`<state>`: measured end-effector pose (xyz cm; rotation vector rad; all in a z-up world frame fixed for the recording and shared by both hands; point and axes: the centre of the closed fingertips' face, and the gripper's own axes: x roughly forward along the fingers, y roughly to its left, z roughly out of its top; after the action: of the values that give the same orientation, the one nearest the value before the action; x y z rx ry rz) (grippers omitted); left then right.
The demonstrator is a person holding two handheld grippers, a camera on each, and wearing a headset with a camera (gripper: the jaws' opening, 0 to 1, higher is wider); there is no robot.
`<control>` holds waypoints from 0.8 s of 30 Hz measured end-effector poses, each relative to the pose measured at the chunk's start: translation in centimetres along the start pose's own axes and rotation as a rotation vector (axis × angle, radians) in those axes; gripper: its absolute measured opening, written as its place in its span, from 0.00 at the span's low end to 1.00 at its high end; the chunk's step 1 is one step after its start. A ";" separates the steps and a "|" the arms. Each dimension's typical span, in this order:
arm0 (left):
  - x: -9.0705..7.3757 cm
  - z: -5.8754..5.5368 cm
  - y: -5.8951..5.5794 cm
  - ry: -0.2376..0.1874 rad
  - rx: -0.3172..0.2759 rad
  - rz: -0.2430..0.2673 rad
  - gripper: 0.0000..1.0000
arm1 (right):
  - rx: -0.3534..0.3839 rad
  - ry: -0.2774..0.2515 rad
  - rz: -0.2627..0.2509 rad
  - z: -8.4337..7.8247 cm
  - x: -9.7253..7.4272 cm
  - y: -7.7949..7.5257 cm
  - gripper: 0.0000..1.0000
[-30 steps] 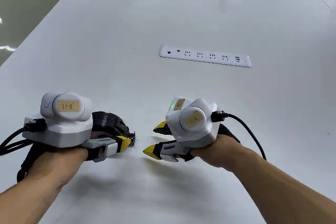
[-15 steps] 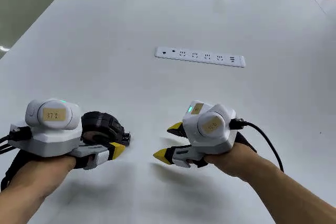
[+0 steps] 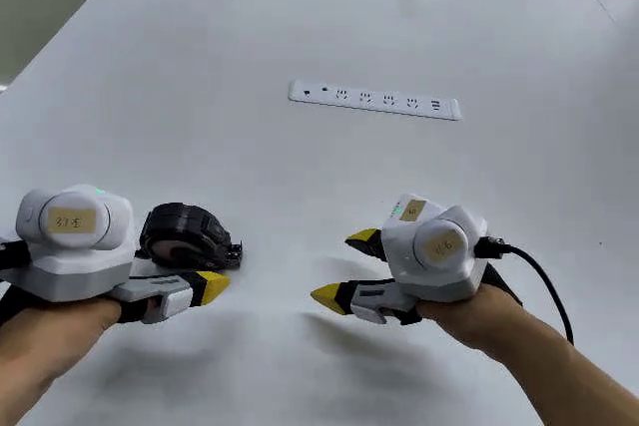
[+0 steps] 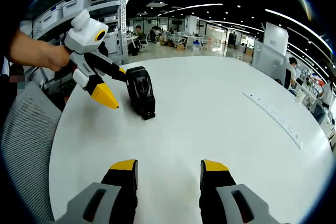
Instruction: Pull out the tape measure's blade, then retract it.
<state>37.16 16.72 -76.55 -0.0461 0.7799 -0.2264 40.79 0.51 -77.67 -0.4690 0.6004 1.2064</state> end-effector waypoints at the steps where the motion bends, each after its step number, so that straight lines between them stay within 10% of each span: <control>1: 0.0 0.0 -0.1 -0.002 0.006 -0.005 0.74 | 0.007 -0.002 -0.004 -0.1 -0.2 0.0 0.45; 24: -2.4 0.3 -0.9 -0.107 0.135 -0.071 0.80 | 0.075 -0.068 -0.051 -1.9 -4.4 1.0 0.59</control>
<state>35.57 16.37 -74.54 0.0418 0.6551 -0.3408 38.49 -3.60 -76.23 -0.3764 0.5705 1.1426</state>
